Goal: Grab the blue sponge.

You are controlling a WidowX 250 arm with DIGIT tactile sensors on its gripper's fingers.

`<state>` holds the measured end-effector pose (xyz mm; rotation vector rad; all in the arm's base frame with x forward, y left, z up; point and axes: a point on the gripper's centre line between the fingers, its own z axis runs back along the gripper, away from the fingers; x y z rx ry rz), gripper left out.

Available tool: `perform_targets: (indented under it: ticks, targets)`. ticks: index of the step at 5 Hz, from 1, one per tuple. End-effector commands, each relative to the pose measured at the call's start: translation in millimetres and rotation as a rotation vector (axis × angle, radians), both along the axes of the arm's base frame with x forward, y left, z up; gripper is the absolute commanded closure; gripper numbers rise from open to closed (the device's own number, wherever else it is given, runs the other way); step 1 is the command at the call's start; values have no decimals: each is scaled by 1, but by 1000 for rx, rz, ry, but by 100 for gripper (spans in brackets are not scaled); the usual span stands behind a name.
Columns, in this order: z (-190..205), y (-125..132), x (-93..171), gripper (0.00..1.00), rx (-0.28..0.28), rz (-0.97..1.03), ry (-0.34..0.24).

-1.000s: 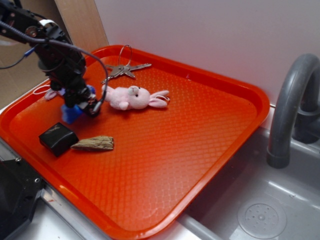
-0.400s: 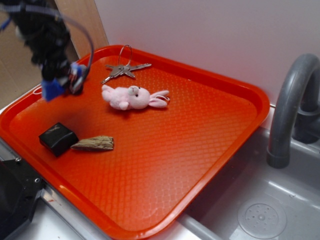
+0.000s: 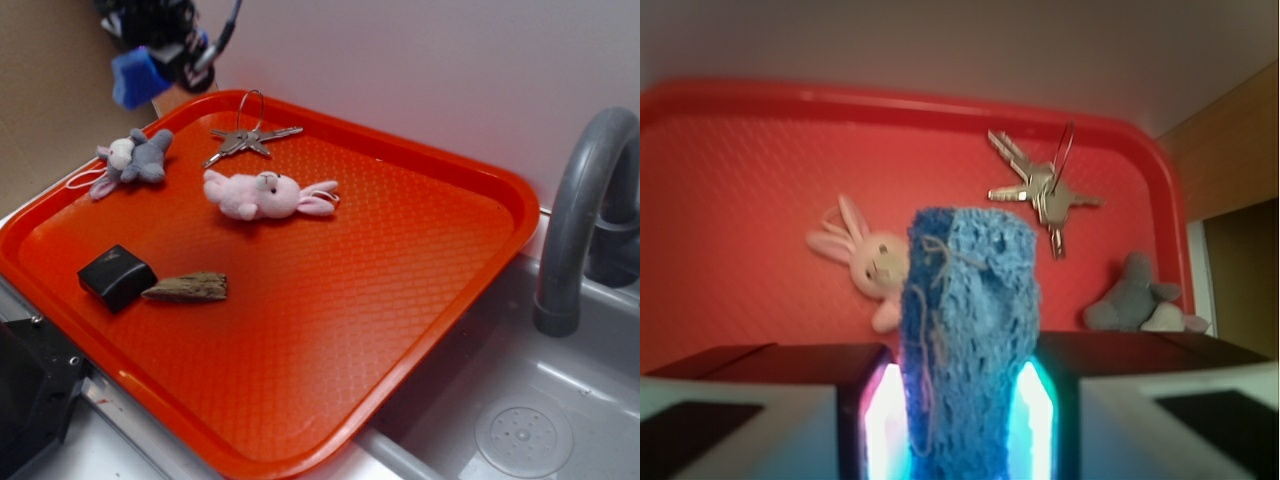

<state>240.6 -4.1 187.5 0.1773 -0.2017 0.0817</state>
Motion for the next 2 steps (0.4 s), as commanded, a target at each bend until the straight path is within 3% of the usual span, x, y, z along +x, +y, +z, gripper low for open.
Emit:
perform_targets:
  ticks: [1,2]
  targets:
    - [76,6,-2,100,8,22,-152]
    - [77,9,-6,100,4,-49,-119]
